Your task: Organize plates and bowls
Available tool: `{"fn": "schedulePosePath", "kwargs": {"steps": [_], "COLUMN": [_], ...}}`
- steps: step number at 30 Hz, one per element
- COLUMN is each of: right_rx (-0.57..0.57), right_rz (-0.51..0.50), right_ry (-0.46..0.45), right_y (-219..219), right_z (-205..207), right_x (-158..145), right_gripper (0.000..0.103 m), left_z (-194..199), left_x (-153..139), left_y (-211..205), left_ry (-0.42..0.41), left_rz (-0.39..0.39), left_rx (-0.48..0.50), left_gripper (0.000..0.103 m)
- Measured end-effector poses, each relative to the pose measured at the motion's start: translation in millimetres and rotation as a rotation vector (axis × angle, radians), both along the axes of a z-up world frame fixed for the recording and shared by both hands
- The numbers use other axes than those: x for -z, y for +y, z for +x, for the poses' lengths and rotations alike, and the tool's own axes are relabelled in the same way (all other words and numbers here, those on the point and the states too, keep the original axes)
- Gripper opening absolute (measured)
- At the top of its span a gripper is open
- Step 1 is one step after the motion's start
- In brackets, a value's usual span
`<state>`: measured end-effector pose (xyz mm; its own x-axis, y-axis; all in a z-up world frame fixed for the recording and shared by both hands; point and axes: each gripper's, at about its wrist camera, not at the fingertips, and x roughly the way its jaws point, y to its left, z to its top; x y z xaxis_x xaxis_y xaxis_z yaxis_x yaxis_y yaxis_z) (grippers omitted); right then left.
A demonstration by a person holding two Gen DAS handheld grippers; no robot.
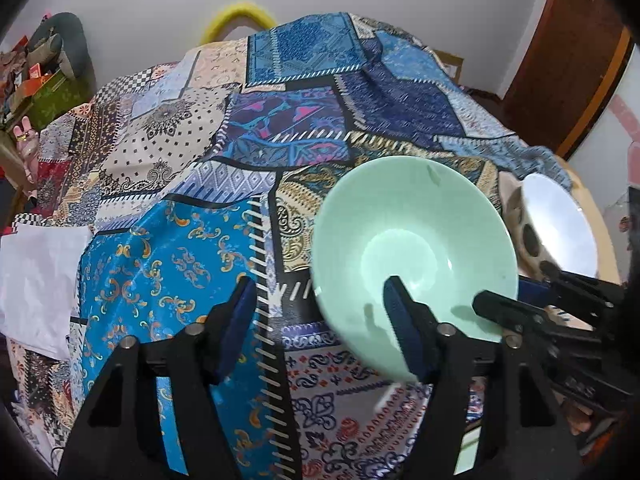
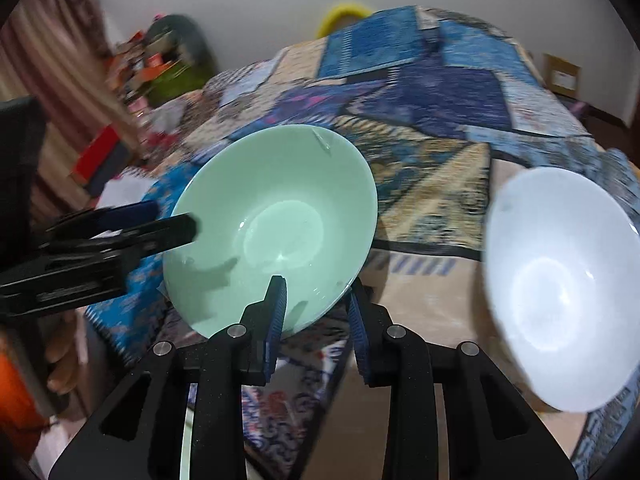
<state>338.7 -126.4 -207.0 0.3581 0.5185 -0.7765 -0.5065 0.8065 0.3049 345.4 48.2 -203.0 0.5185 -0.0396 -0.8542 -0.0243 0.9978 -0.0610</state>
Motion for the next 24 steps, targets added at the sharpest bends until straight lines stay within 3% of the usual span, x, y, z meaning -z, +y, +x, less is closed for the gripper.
{"fn": "schedulePosePath", "kwargs": {"steps": [9,12,24], "right_rx": [0.041,0.064,0.085], "right_rz": [-0.008,-0.005,-0.021], "right_ry": [0.011,0.027,0.030], "right_y": [1.7,2.1,3.0], "right_z": [15.2,24.2,18.5], "right_x": [-1.8,0.3,-0.6], "right_gripper": [0.028,0.028,0.021], "left_z": [8.4,10.8,0.2], "left_x": [13.6,16.4,3.1], "left_y": [2.0,-4.1,-20.0], "left_ry": [0.046,0.063,0.035], "left_rz": [0.002,0.002,-0.009], "left_rx": [-0.005,0.029,0.070], "left_gripper": [0.043,0.032,0.031]}}
